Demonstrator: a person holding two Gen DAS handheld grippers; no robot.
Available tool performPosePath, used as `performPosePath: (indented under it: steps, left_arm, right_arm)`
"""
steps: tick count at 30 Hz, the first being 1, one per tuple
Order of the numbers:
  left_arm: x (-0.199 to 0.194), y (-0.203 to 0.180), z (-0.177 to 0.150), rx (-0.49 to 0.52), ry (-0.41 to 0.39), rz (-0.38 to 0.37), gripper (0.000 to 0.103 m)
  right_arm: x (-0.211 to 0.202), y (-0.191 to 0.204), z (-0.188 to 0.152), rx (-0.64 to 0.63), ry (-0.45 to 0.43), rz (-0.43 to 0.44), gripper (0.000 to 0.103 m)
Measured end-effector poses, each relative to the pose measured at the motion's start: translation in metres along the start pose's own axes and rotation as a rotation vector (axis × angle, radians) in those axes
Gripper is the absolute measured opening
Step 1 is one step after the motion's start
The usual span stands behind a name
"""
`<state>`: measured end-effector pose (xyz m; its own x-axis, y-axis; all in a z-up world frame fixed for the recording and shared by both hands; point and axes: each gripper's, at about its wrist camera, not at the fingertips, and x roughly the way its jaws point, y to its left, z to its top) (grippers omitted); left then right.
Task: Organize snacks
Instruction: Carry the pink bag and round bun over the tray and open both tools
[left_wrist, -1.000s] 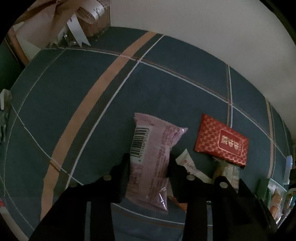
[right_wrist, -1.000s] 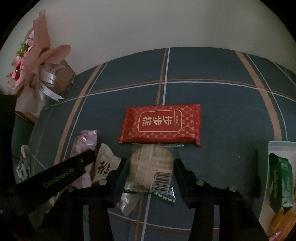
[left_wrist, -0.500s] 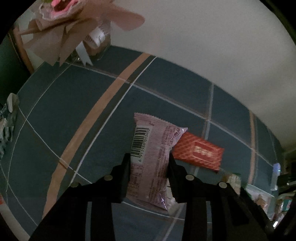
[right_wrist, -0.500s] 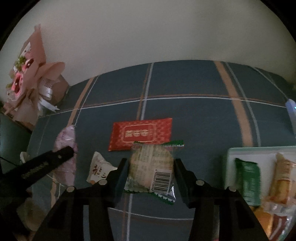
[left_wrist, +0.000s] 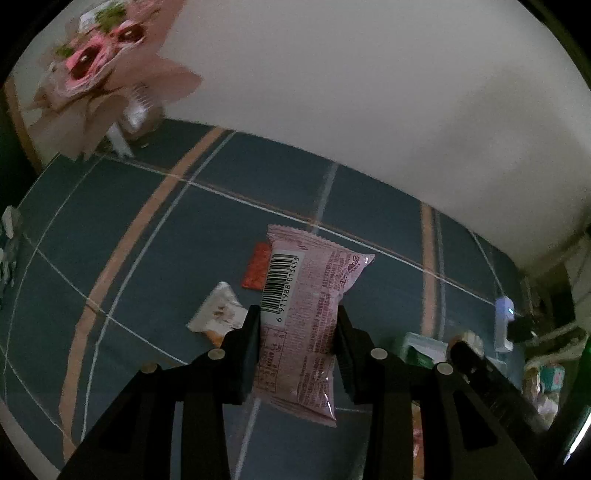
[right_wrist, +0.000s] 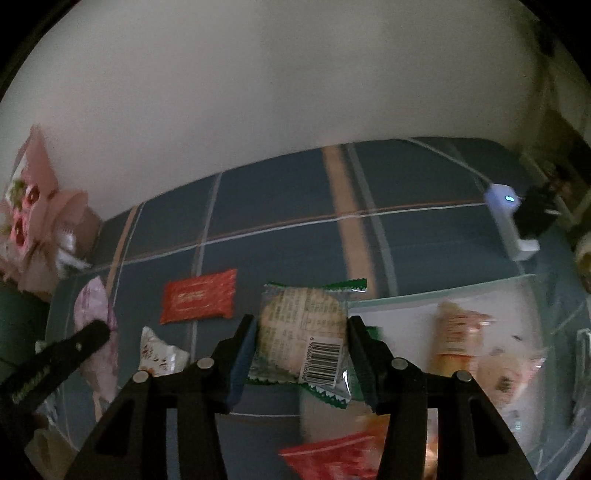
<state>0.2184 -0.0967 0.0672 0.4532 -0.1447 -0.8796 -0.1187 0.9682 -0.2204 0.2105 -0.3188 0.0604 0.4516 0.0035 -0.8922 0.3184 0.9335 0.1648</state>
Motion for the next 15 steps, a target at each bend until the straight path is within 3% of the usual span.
performPosePath:
  steps: [15]
  left_arm:
    - [0.0, -0.088, -0.036, 0.161, 0.031, -0.084, 0.039]
  right_arm:
    - [-0.051, -0.136, 0.018, 0.225, -0.075, -0.109, 0.052]
